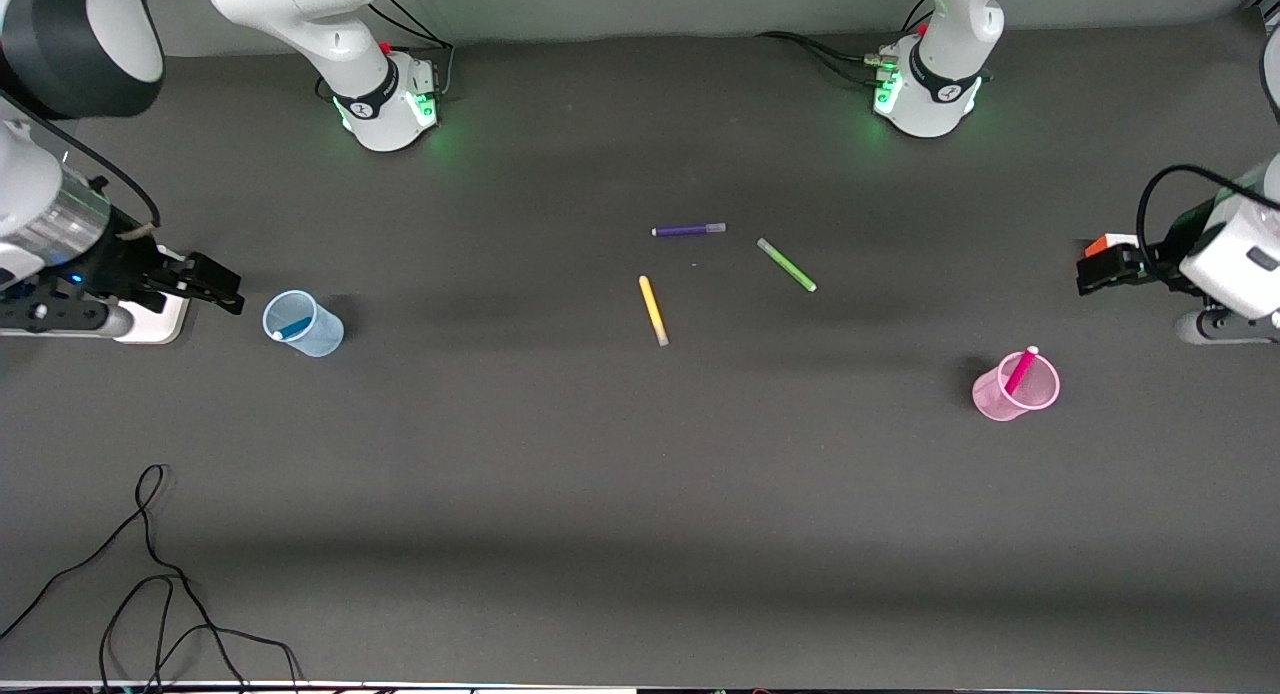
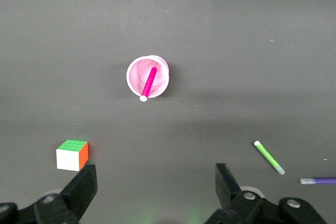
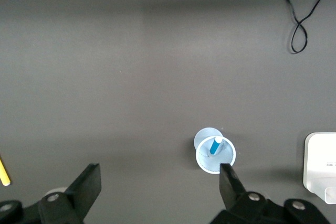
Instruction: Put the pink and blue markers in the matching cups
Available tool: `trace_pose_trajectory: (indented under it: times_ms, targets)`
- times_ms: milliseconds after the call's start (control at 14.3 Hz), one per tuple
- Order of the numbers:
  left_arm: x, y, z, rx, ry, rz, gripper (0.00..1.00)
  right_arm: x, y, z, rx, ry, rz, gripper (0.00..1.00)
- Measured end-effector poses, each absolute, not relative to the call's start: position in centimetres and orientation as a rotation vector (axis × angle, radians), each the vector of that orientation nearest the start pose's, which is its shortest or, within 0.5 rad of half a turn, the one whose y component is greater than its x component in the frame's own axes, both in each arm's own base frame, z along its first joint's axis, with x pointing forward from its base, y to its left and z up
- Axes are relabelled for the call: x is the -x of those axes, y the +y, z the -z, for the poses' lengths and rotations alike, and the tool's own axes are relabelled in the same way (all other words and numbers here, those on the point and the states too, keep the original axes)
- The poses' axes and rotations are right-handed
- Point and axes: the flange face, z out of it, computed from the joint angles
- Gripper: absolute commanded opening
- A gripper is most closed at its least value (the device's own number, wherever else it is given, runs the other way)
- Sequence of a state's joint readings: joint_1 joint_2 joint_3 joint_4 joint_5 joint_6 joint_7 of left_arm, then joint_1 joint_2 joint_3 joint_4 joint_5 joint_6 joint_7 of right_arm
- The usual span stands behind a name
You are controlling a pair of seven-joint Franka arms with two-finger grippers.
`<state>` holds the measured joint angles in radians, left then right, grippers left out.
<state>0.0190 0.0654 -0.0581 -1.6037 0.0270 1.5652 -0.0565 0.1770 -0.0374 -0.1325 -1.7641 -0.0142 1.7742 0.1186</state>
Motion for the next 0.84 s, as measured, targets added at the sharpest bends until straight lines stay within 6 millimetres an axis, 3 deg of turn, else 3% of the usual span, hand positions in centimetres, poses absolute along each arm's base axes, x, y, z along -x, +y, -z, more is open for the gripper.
trace_pose_trajectory:
  times_ms: [350,839]
  targets:
    - [-56.4,-3.4,-57.6,3.112,0.016,-0.153,1.00,-54.5,2.3,-58.4,3.140,0.108,0.068,1.00]
    - [-56.2,-2.8,-57.5,3.112,0.044,-0.182,1.00,-55.2,2.5,-56.4,3.148,0.106,-0.003,1.00]
